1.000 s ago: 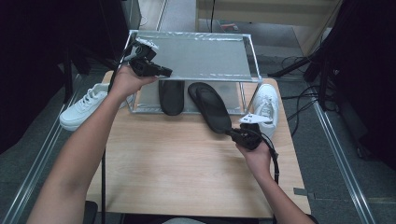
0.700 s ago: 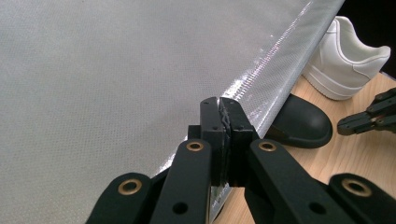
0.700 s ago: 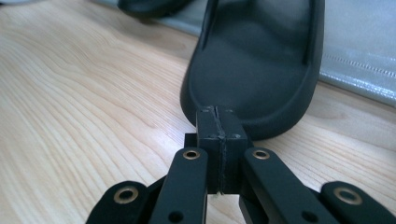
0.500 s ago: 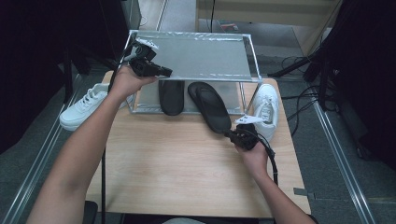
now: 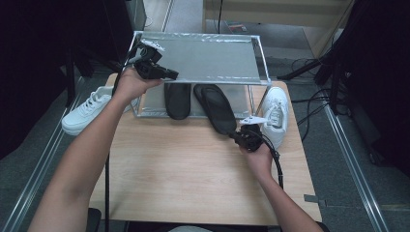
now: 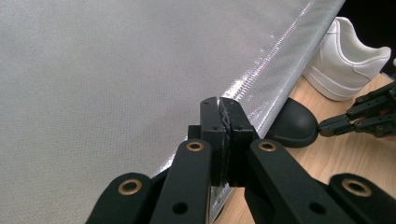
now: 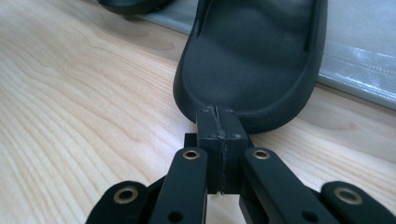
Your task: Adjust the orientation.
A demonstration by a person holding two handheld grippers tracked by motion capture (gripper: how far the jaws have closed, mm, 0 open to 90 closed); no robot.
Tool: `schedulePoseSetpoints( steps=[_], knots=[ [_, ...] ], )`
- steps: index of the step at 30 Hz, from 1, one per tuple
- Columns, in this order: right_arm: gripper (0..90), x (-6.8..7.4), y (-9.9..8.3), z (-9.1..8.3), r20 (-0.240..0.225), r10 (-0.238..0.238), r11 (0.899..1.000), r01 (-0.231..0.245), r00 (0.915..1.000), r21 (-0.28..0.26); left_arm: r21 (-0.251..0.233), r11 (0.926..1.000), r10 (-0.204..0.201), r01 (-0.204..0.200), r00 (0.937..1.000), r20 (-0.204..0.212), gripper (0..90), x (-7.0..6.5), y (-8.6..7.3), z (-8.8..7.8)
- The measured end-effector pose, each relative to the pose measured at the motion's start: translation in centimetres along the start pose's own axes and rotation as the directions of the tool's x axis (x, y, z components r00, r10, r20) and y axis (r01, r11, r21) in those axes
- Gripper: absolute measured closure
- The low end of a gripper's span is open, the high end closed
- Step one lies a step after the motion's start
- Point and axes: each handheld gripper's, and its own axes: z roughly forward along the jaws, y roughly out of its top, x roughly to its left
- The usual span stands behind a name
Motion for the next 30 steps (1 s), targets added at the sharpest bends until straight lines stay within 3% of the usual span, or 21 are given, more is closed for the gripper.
schedulePoseSetpoints(
  steps=[30],
  knots=[
    [90.0, 1.8, 3.3, 4.8, -0.043, 0.008, 1.0, -0.008, 0.999, 0.01, -0.003, 1.0, 0.002, -0.002, 1.0, 0.001, 89.5, 0.0, 0.0, 0.0]
  ],
)
